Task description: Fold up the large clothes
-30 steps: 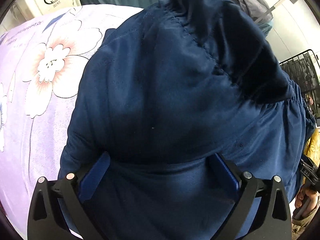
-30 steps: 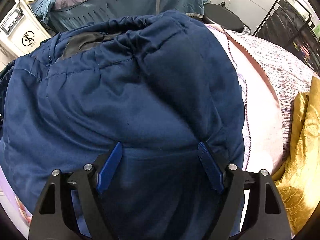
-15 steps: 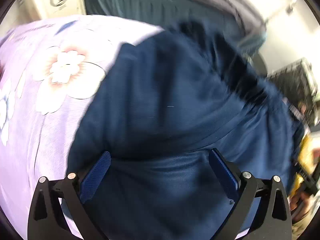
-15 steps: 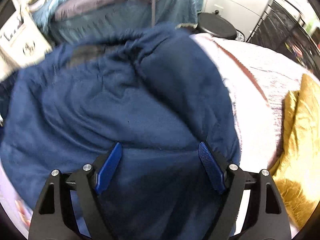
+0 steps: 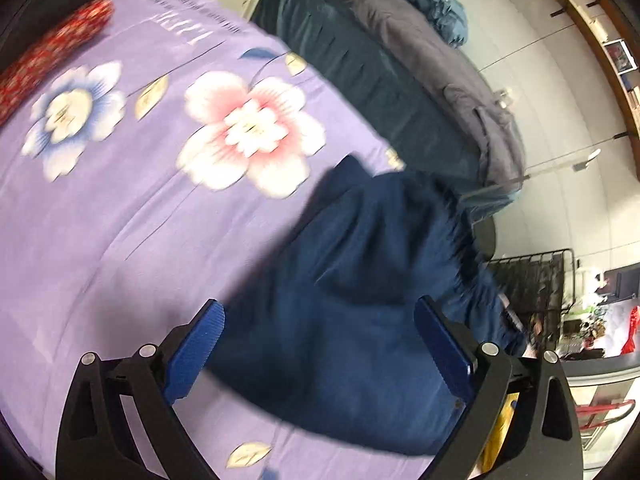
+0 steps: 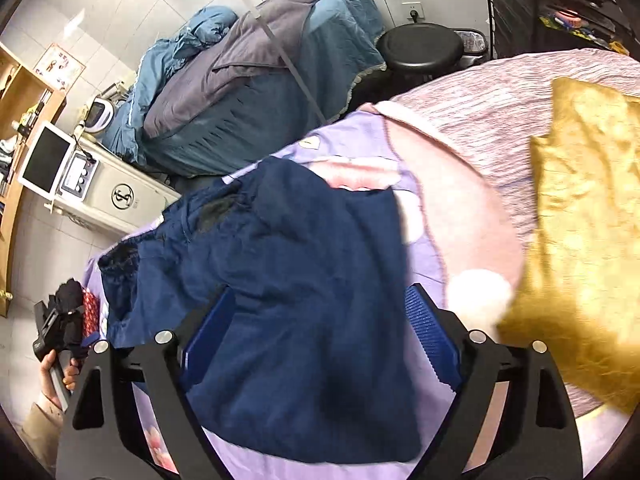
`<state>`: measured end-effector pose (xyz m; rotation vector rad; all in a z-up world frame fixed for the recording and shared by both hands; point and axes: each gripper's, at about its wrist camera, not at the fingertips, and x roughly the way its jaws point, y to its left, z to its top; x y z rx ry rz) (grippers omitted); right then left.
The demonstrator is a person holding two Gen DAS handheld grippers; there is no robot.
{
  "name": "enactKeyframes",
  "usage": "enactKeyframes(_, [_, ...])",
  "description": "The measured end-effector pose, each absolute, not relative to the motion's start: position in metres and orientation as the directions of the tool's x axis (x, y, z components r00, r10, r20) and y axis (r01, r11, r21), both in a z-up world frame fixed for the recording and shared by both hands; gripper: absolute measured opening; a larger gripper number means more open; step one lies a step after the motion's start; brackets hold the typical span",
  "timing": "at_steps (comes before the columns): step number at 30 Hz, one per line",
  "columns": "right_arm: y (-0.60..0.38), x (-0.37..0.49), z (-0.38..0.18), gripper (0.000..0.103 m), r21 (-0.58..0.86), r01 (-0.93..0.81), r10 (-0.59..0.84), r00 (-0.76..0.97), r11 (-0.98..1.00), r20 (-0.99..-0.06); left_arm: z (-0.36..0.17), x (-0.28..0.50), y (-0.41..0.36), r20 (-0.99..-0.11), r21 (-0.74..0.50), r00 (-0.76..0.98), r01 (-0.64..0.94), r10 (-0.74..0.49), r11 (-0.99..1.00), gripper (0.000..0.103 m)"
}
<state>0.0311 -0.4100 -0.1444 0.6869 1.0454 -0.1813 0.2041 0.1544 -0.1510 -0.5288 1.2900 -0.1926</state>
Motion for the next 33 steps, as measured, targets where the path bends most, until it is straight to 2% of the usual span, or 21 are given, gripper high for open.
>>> enactKeyframes(3, [-0.416,0.015,-0.171,0.086,0.429,0.460,0.220,0.440,0.778,-0.871,-0.161,0.181,0.162,-0.888,-0.435,0.237,-0.157,-0.394,0.886,0.094])
enactKeyframes(7, [-0.421,0.006,-0.200,0.086,0.486,0.448,0.303,0.421,0.750,-0.855,-0.177,0.150,0.169,-0.894,-0.437,0.199,-0.196,-0.400,0.878,0.094])
enactKeyframes(12, [-0.414,0.022,-0.224,0.086,0.531,0.412,0.373,0.407,0.740,-0.834,-0.184,0.130,0.180,-0.890,-0.450,0.192,-0.233,-0.413,0.862,0.094])
enactKeyframes(19, [-0.402,0.053,-0.248,0.086,0.577,0.398,0.445,0.380,0.713,-0.811,-0.175,0.127,0.183,-0.887,-0.450,0.210,-0.206,-0.411,0.869,0.094])
enactKeyframes(25, [-0.393,0.061,-0.254,0.087,0.574,0.411,0.433,0.389,0.708,-0.813,-0.172,0.146,0.172,-0.896,-0.429,0.189,-0.140,-0.402,0.892,0.094])
enactKeyframes(29, [-0.397,0.057,-0.255,0.081,0.588,0.417,0.443,0.398,0.693,-0.803,-0.170,0.177,0.161,-0.900,-0.410,0.193,-0.077,-0.390,0.909,0.094])
enactKeyframes(33, [-0.399,0.054,-0.256,0.080,0.594,0.433,0.445,0.401,0.679,-0.801,-0.171,0.212,0.140,-0.897,-0.414,0.169,0.012,-0.409,0.910,0.094])
